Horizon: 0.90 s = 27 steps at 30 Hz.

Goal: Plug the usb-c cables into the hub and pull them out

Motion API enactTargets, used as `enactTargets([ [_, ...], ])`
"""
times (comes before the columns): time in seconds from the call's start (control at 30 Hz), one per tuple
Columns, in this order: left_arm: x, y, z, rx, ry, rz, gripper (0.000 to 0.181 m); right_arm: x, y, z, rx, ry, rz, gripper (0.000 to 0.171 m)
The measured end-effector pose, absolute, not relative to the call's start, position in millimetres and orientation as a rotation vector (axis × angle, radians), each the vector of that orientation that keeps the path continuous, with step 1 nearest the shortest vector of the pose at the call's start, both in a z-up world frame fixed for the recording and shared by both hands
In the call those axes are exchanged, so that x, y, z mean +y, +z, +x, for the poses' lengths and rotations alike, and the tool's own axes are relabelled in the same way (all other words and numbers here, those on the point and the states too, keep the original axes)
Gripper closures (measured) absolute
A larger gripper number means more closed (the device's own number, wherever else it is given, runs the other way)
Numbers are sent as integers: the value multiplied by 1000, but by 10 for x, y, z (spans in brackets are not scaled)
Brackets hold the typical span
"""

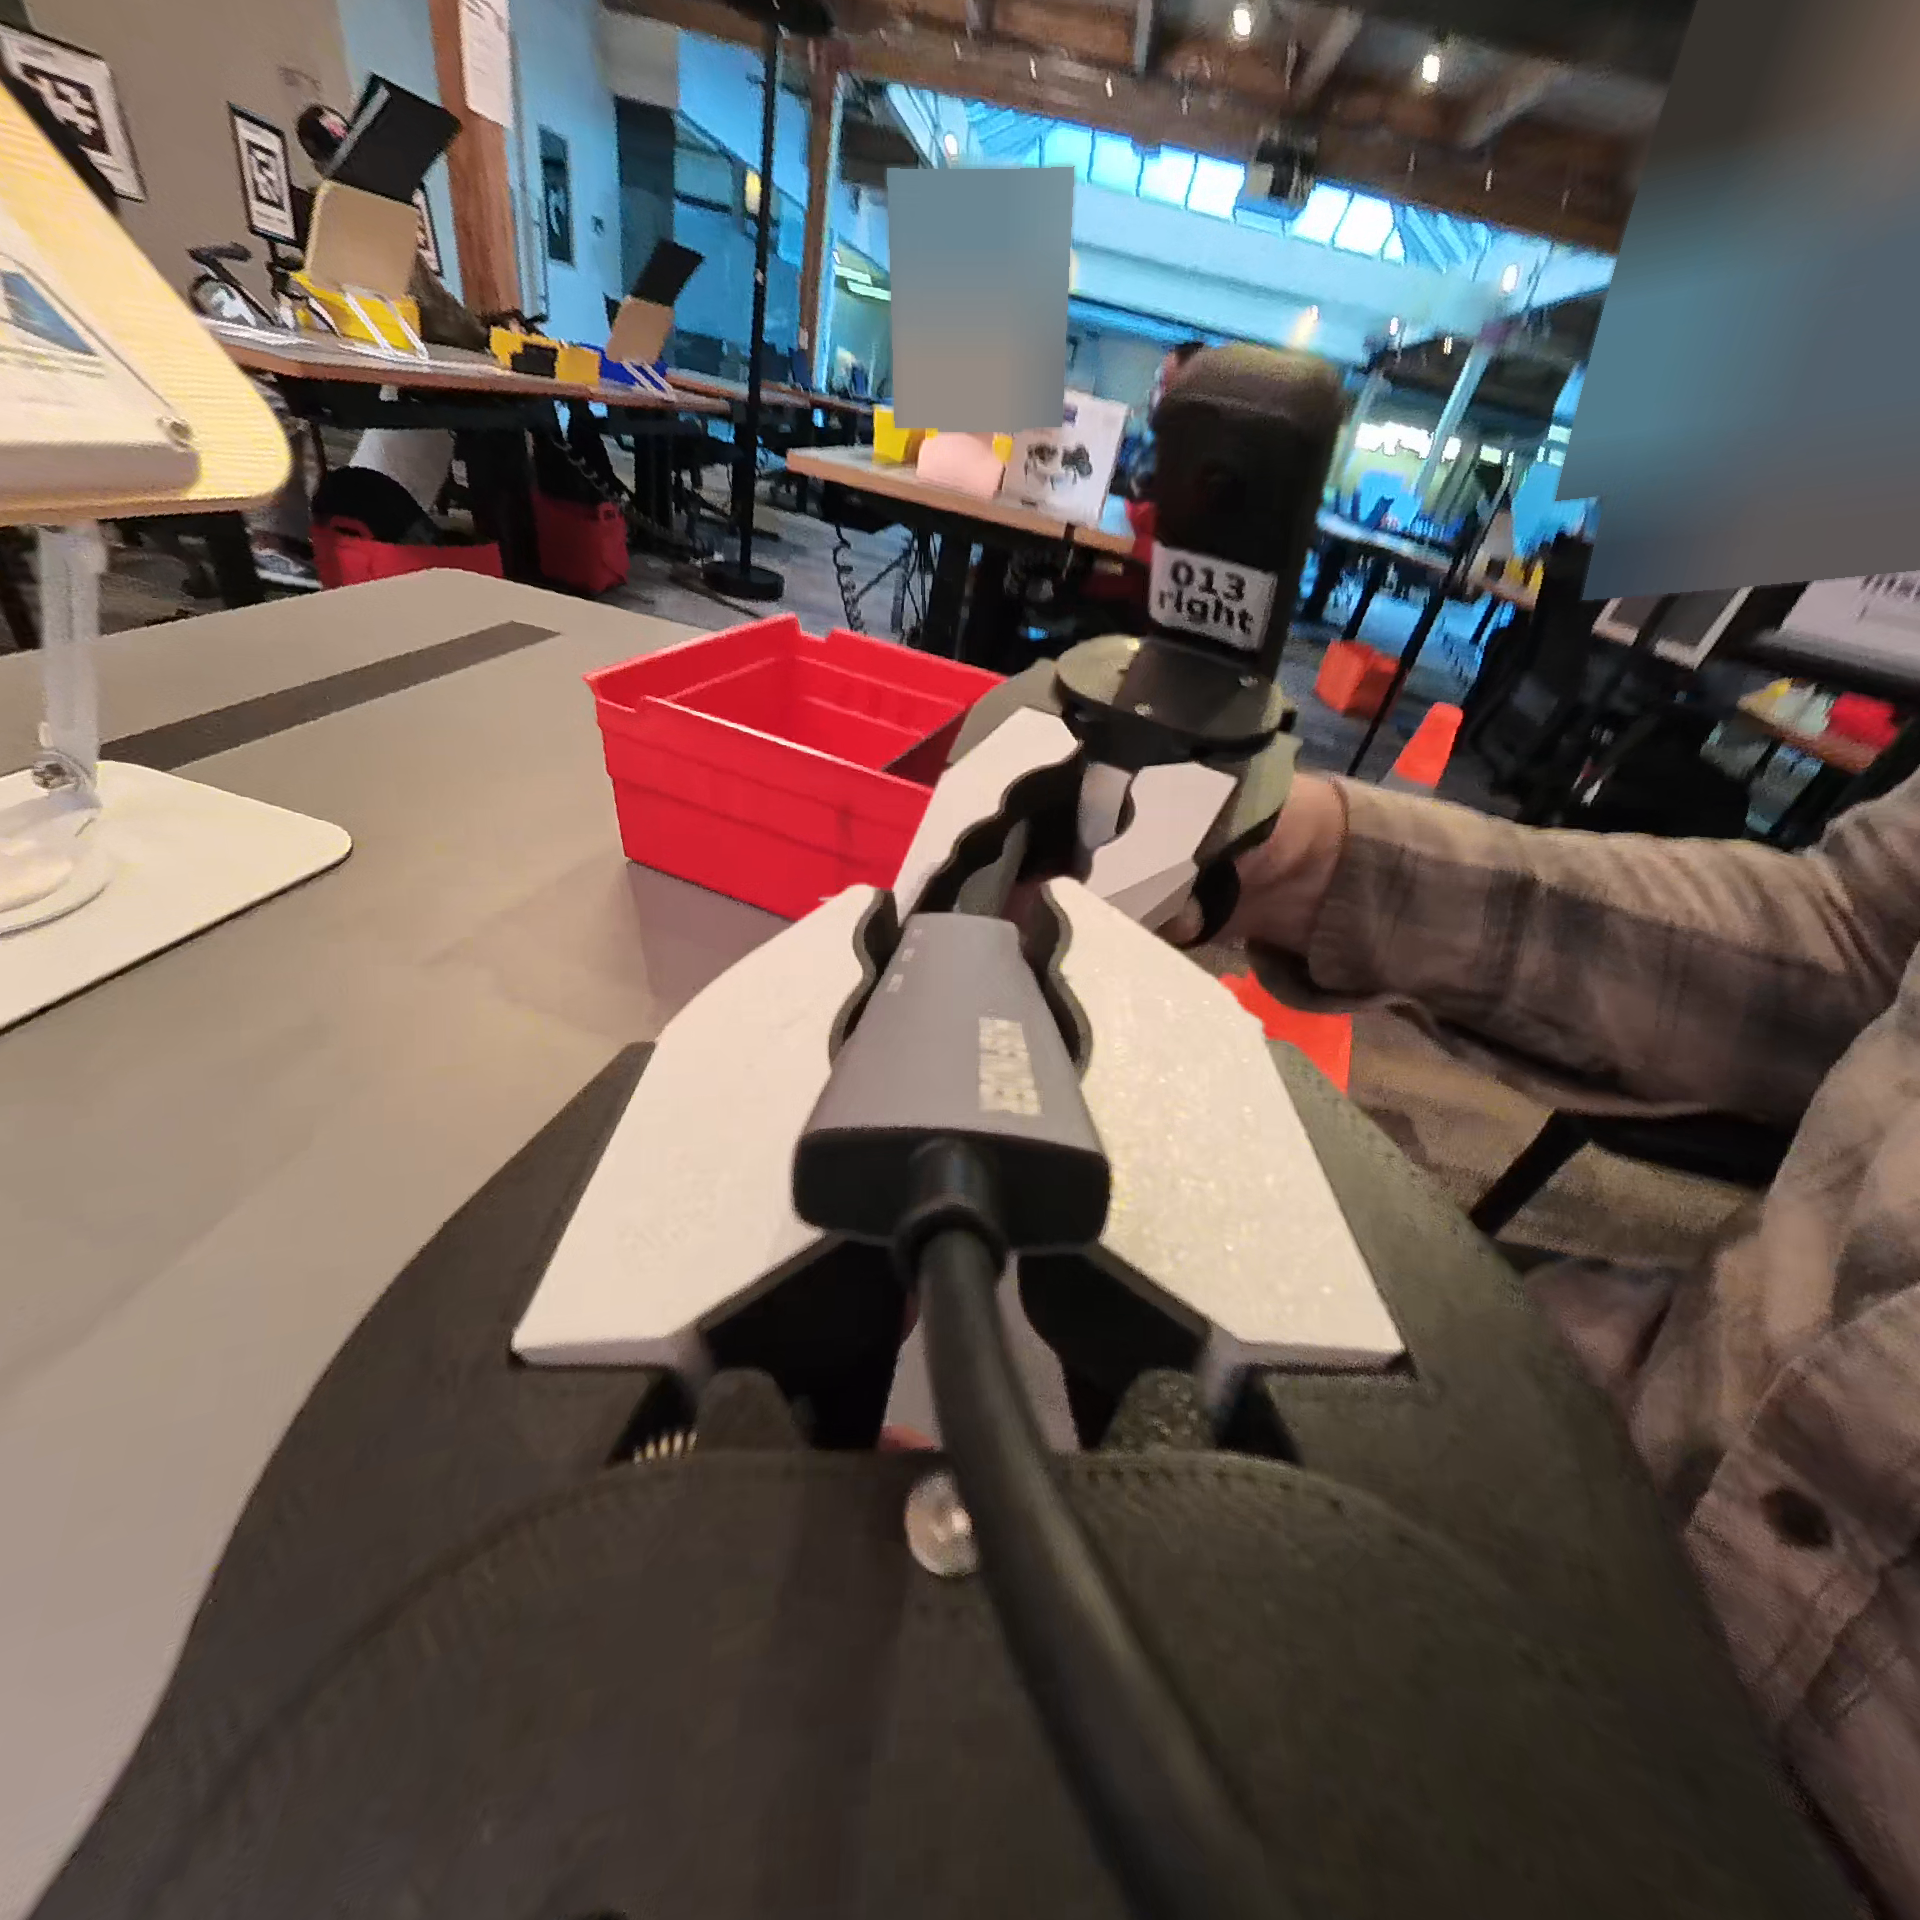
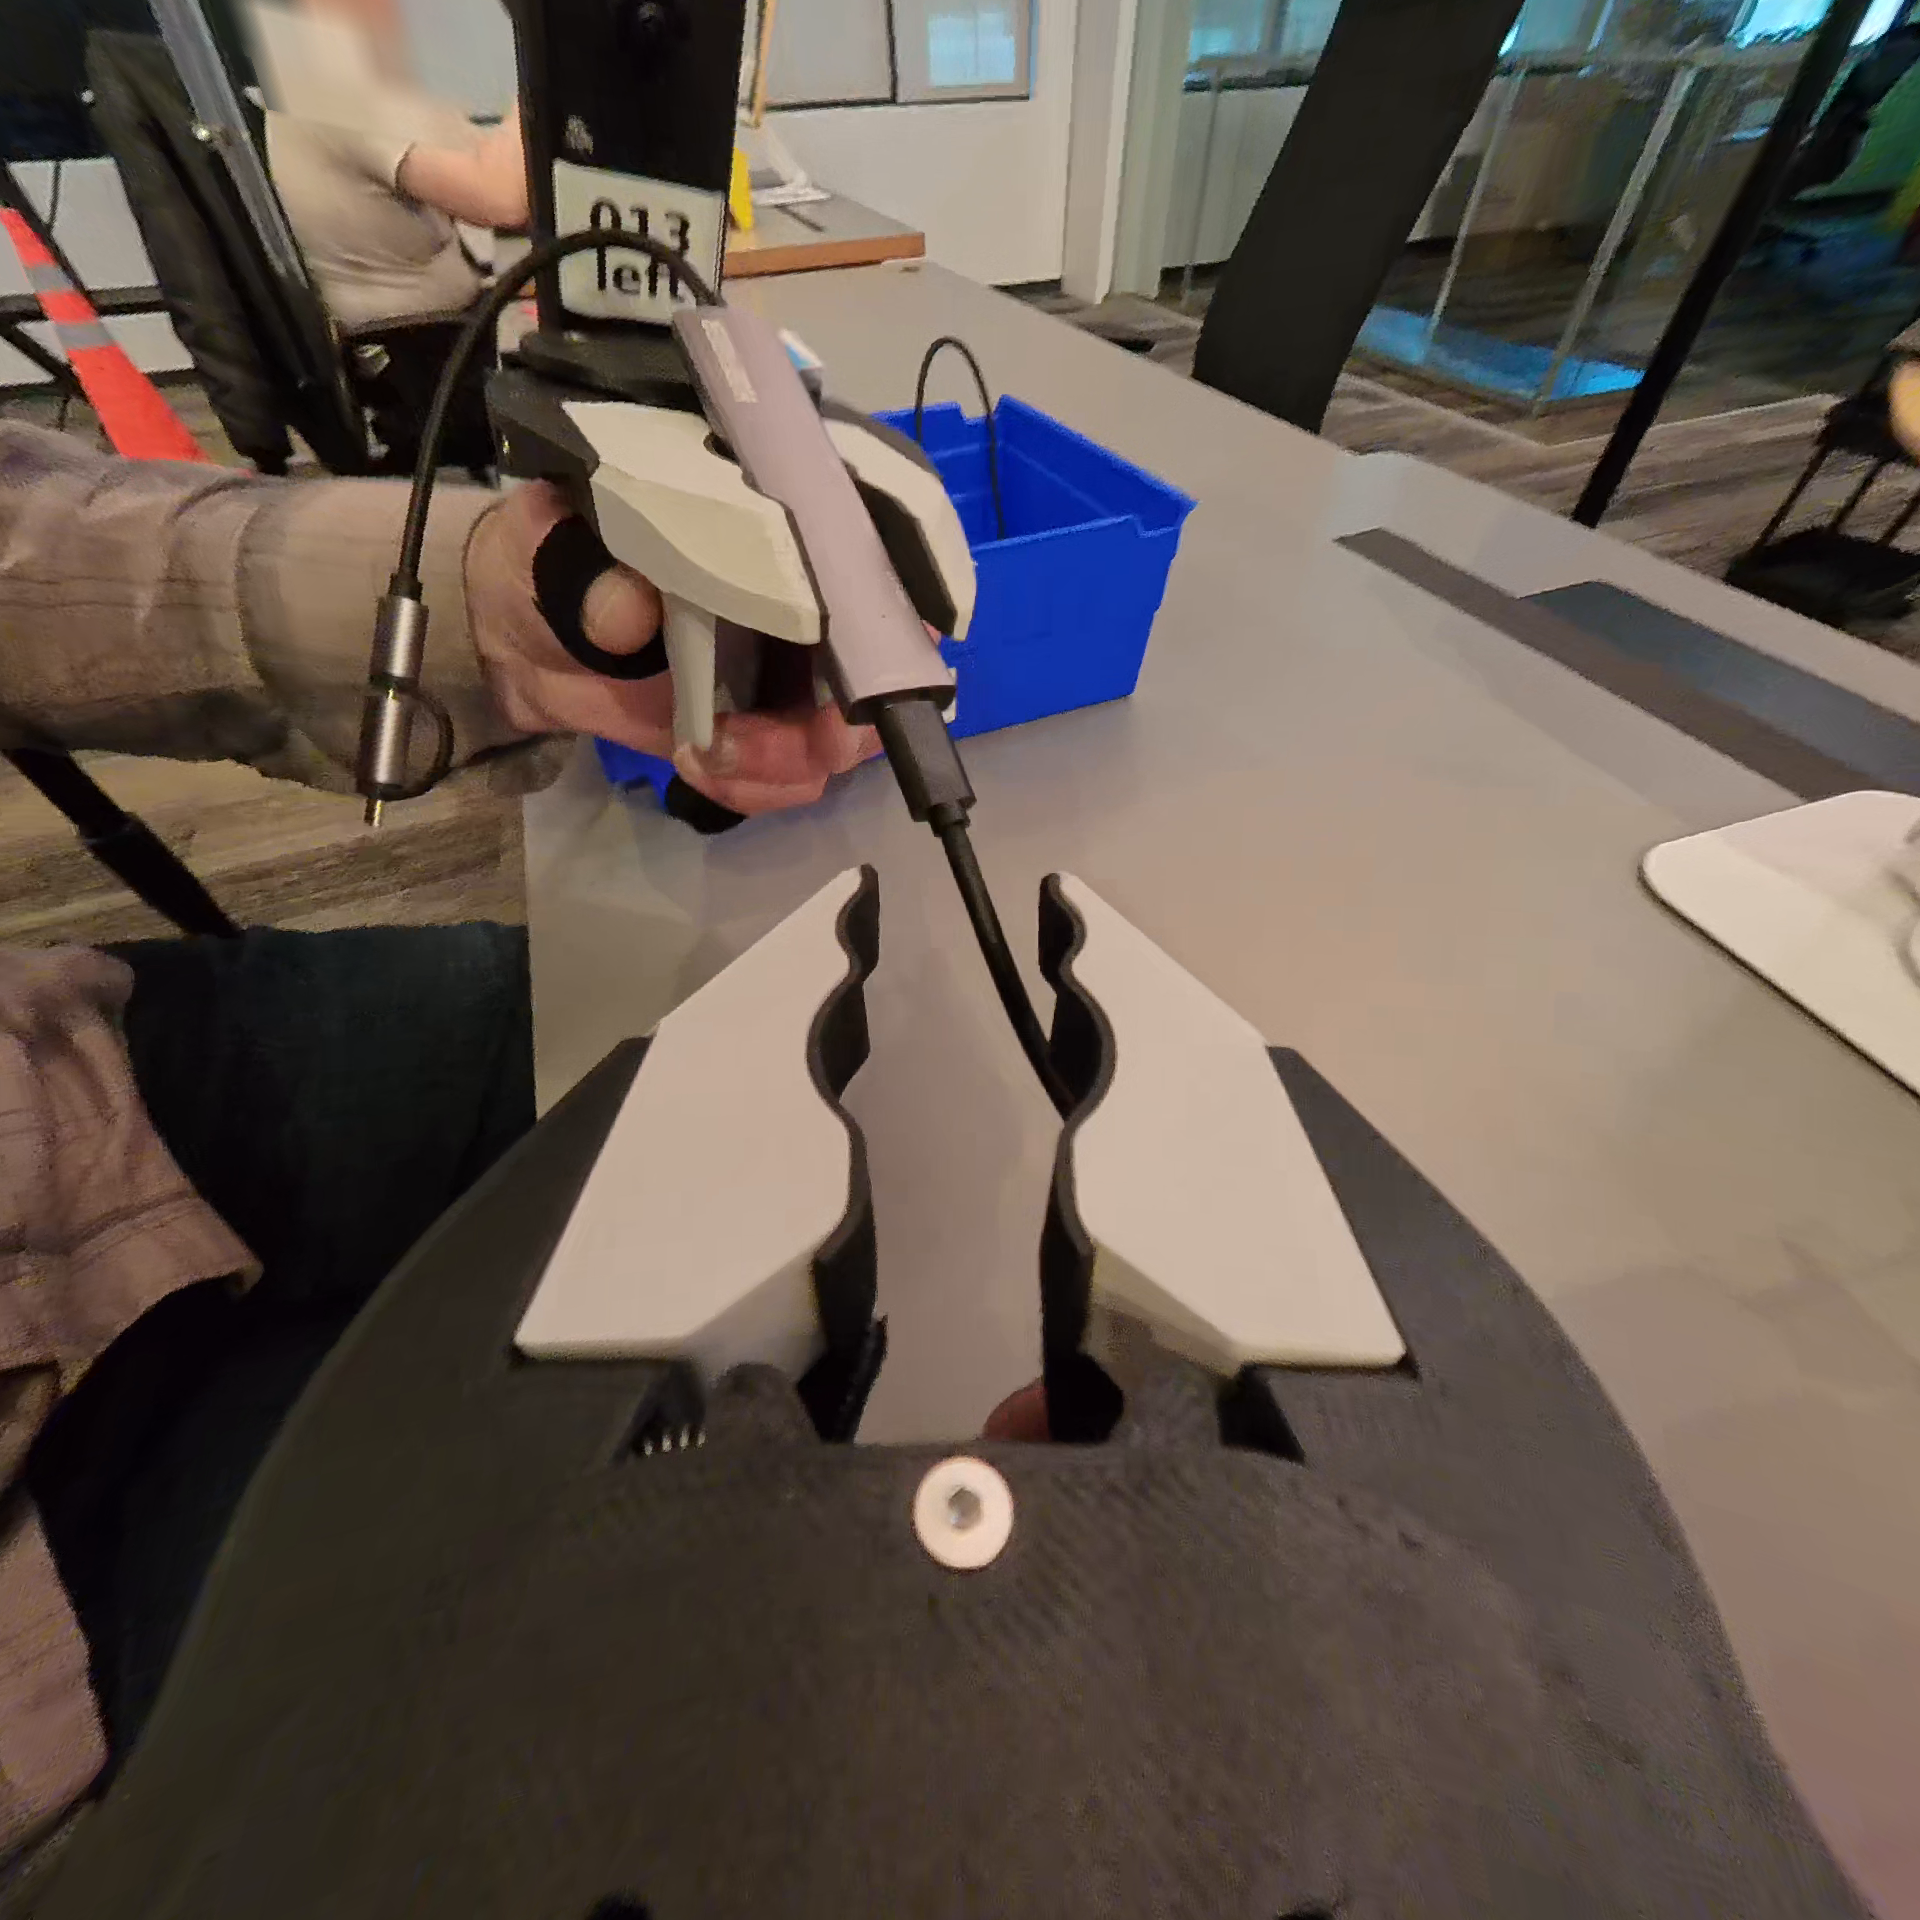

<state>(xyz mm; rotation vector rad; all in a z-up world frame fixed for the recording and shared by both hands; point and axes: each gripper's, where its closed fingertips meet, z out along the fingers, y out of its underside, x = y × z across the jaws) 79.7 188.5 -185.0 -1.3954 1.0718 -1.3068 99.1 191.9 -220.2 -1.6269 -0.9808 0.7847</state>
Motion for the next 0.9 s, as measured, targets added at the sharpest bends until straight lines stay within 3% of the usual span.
enactTargets([
  [0.3,1933,-1625,692,880,-1508,-1304,157,1933,-1682,1037,-709,1076,-1455,139],
  [0.9,1837,-1613,705,801,-1678,-1230,156,1864,-1781,802,-770,1086,-1477,150],
])
